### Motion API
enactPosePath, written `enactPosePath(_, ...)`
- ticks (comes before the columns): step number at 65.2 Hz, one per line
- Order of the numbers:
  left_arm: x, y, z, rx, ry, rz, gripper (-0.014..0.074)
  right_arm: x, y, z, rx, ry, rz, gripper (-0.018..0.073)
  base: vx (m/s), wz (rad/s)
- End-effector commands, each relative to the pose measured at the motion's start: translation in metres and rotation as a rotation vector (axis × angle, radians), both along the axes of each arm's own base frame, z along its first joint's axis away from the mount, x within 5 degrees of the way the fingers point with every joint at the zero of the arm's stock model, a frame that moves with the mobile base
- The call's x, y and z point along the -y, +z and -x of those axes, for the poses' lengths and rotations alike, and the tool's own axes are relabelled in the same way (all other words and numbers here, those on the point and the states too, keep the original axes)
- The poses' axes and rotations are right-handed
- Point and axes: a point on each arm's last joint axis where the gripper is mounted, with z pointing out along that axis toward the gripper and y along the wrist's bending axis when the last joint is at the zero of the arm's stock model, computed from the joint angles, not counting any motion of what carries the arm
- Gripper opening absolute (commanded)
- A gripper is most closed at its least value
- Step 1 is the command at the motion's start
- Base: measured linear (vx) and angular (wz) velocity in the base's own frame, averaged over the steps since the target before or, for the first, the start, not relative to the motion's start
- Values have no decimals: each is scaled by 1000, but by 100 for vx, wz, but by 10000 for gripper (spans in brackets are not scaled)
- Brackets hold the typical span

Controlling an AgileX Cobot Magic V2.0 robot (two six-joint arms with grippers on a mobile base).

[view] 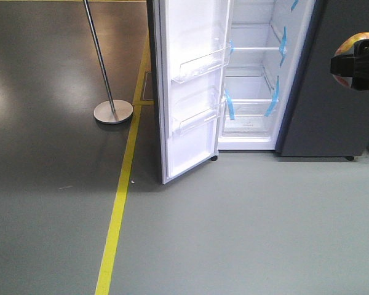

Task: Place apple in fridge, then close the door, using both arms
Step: 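Keep driving closer to the refrigerator with the apple held, then approach the refrigerator opening, apple held in the right gripper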

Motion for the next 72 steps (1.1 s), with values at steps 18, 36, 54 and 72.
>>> enactPosePath(18, 2, 1, -1, 62, -22, -5, -8, 3, 24, 5, 135, -22, -10, 168, 9, -1)
enactPosePath(36, 2, 1, -1, 62, -22, -5, -8, 3, 24, 5, 135, -22, -10, 168, 7, 0)
enactPosePath(54, 2, 1, -1, 62, -22, -5, -8, 3, 24, 5, 135, -22, -10, 168, 6, -1)
enactPosePath(72, 2, 1, -1, 62, -22, -5, -8, 3, 24, 5, 135, -22, -10, 168, 6, -2)
